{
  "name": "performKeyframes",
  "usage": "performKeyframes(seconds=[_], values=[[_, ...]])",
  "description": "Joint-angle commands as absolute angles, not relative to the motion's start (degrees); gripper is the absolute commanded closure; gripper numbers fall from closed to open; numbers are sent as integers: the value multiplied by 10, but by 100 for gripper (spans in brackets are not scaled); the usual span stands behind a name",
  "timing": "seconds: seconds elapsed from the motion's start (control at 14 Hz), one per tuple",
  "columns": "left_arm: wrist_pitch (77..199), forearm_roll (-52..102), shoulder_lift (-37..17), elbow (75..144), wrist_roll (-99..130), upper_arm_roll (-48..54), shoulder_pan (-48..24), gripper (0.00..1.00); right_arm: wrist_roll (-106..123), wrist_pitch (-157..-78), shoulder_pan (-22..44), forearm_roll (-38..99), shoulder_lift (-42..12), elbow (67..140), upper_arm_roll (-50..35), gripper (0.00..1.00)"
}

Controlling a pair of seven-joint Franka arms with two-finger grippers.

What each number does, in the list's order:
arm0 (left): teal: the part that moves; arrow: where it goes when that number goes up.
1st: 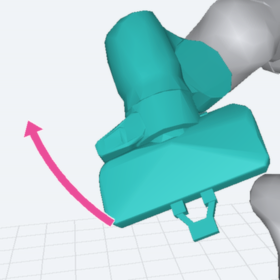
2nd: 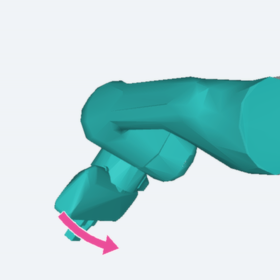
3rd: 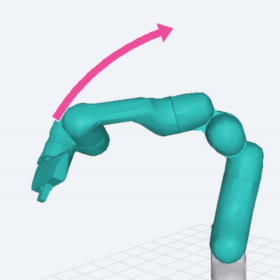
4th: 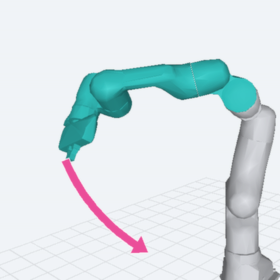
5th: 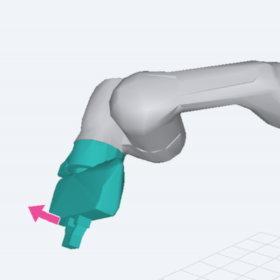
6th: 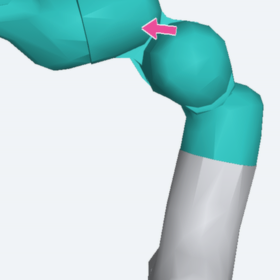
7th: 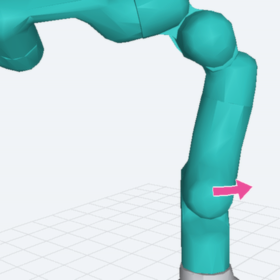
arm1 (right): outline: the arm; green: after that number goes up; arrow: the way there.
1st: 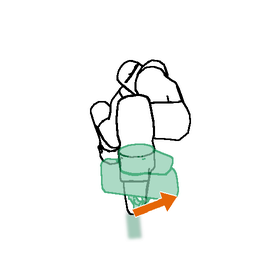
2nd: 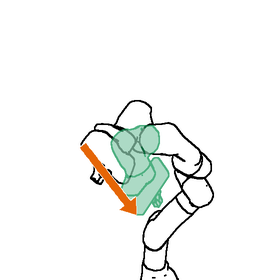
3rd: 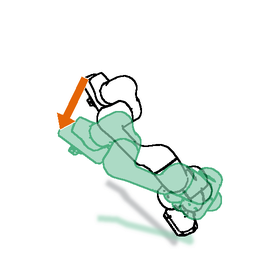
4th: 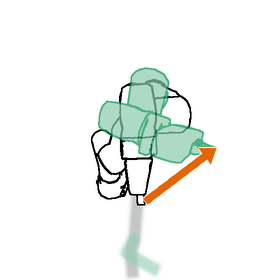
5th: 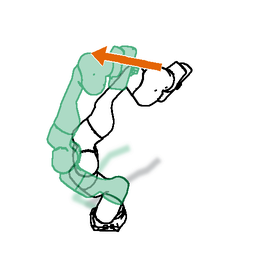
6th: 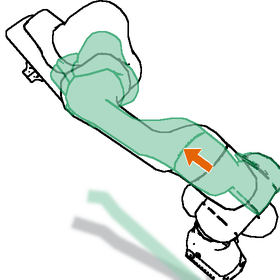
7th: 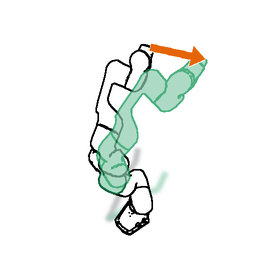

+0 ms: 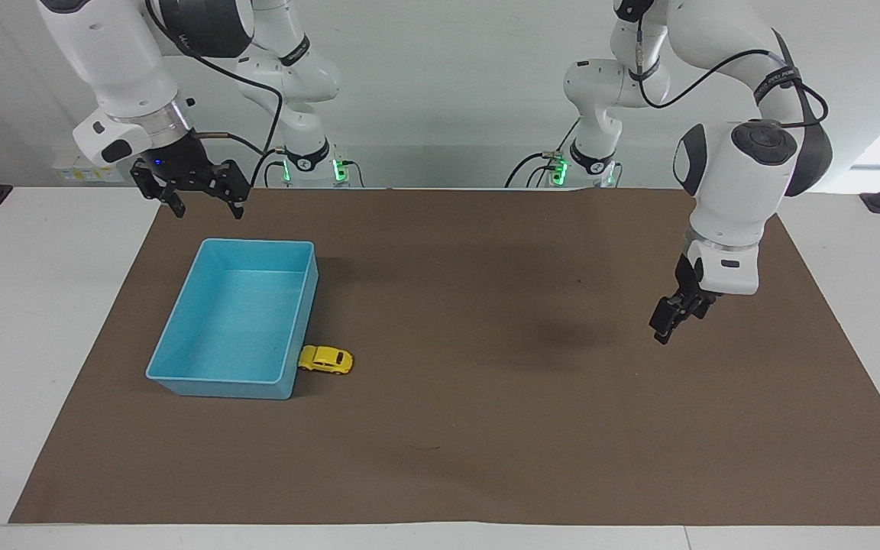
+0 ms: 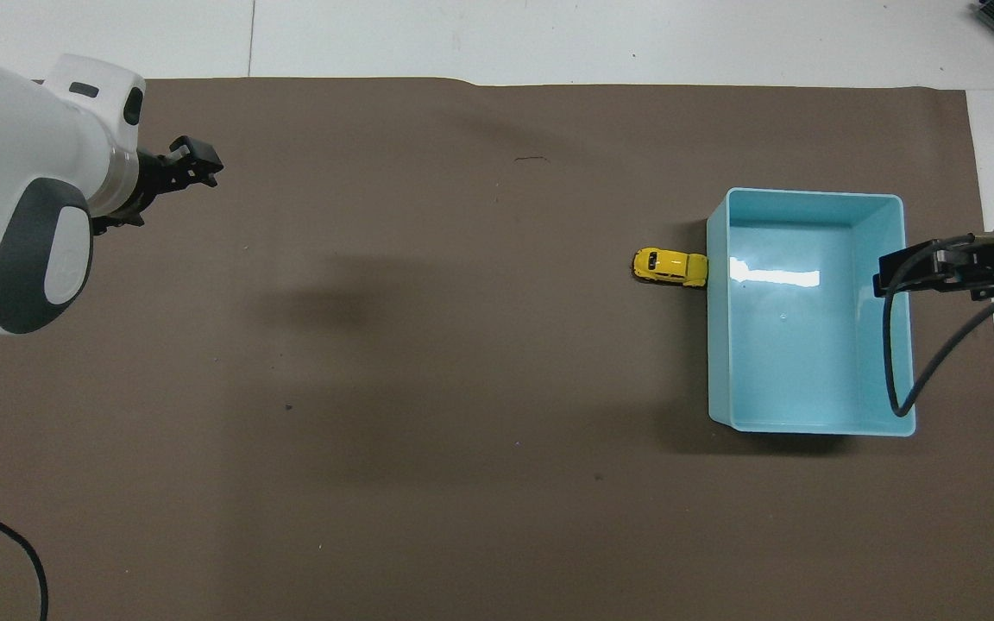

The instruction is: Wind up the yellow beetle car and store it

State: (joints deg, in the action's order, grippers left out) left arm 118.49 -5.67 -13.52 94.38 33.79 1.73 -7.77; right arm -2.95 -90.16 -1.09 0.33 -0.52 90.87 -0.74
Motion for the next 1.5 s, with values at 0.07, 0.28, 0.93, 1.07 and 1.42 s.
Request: performKeyframes(seconds=[0.07,0.28,0.93,1.07,1.42], values=[[1140,-60,-96,958,182,25,-56,0,-35,-904,-15,10,-9,903,-8,0],[1125,-33,-77,957,121,24,-53,0,-12,-899,-12,11,-8,904,-11,0],[1018,-15,8,946,36,25,-54,0,-9,-939,25,12,-25,904,-18,0],[985,-15,20,933,37,29,-54,0,-9,-942,25,11,-43,901,-18,0],[898,-14,34,884,5,29,-54,0,-9,-982,33,12,-74,900,-18,0]])
